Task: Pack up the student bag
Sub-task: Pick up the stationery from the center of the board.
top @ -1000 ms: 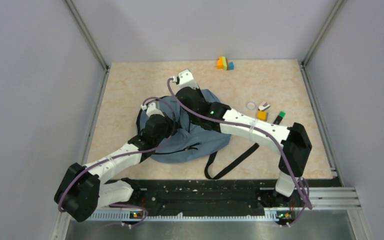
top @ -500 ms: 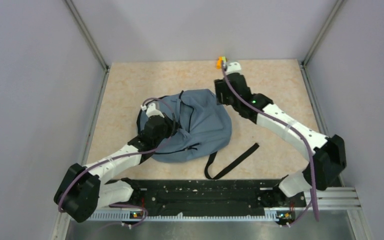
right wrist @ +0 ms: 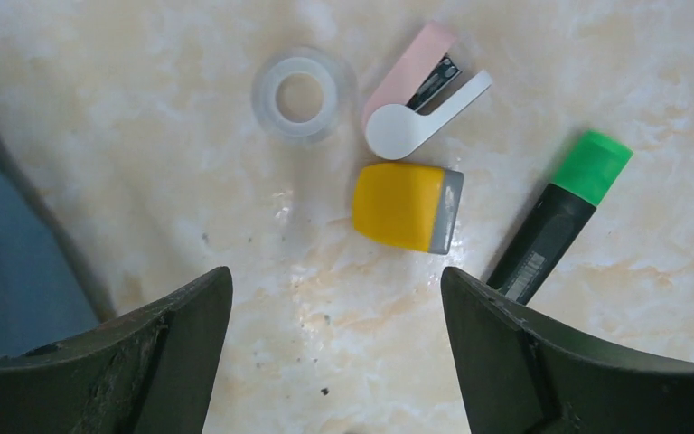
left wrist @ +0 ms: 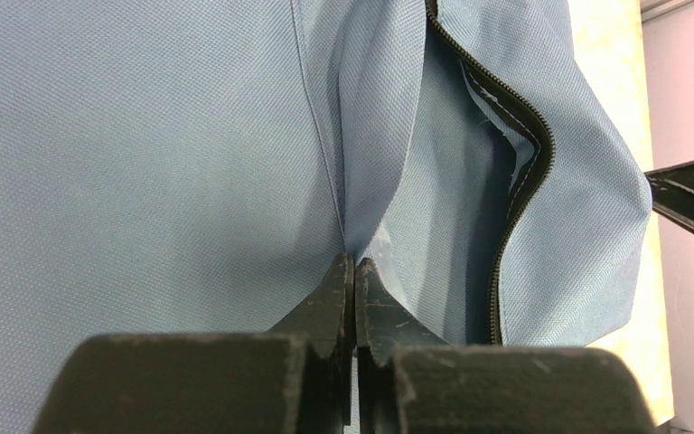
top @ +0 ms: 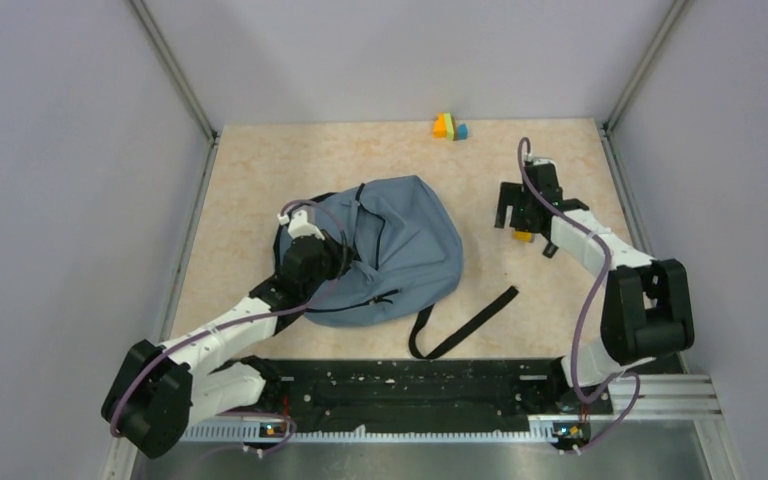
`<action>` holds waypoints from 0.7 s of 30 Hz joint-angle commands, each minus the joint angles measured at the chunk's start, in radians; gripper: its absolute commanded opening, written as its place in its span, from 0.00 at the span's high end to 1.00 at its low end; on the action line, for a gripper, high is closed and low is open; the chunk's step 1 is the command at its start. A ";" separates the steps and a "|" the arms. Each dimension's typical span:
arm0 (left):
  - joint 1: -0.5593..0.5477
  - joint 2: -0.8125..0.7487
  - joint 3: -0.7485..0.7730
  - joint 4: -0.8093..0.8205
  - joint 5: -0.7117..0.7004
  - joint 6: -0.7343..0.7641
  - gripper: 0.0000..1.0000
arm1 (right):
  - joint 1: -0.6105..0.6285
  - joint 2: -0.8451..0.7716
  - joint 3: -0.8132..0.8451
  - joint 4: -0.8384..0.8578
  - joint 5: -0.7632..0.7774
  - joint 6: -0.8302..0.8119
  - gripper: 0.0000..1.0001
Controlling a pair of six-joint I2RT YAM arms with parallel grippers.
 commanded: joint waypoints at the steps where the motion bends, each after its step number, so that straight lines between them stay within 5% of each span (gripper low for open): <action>1: 0.001 -0.023 -0.022 -0.034 0.002 0.034 1.00 | -0.068 0.054 0.000 0.092 -0.065 -0.010 0.15; 21: 0.000 -0.031 -0.019 -0.034 0.006 0.026 1.00 | -0.086 0.232 0.050 0.105 0.008 -0.028 0.19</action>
